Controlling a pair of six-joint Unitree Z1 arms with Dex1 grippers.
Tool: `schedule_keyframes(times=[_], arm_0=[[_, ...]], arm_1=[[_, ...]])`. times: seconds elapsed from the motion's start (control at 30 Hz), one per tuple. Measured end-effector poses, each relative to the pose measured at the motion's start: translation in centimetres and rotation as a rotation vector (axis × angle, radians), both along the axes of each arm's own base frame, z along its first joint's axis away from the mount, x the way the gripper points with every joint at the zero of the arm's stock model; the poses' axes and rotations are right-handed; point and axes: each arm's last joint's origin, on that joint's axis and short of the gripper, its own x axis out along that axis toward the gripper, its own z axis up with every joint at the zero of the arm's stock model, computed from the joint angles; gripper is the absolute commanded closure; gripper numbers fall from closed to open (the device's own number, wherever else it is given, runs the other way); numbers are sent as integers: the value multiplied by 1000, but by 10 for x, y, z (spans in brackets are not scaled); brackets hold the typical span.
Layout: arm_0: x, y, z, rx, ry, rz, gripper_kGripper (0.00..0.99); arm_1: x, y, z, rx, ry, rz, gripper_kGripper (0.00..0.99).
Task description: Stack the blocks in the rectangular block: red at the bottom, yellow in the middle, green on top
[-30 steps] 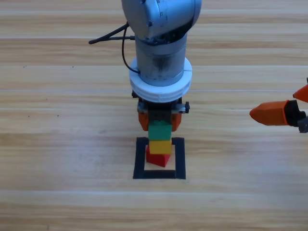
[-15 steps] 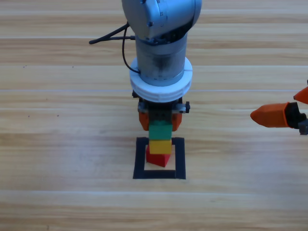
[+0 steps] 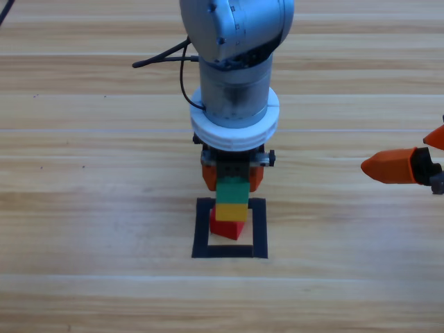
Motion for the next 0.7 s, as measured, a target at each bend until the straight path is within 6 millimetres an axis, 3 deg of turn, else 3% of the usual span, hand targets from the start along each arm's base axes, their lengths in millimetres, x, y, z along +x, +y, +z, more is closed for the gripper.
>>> schedule_keyframes(times=[0.07,0.13,0.23,0.3,0.37,0.7], arm_0=[[0,0,0,0,0,0,876],[0,0,0,0,0,0,726],[0,0,1,-3,-2,0,263],[1,-1,2,-8,-7,0,94],[1,-1,3,-9,-7,0,42],[1,-1,3,-10,-7,0,24]], arm_1=[[0,0,0,0,0,0,5],[0,0,0,0,0,0,5],[0,0,0,0,0,0,5],[0,0,0,0,0,1,5],[0,0,0,-1,-1,1,5],[0,0,0,-1,-1,1,5]])
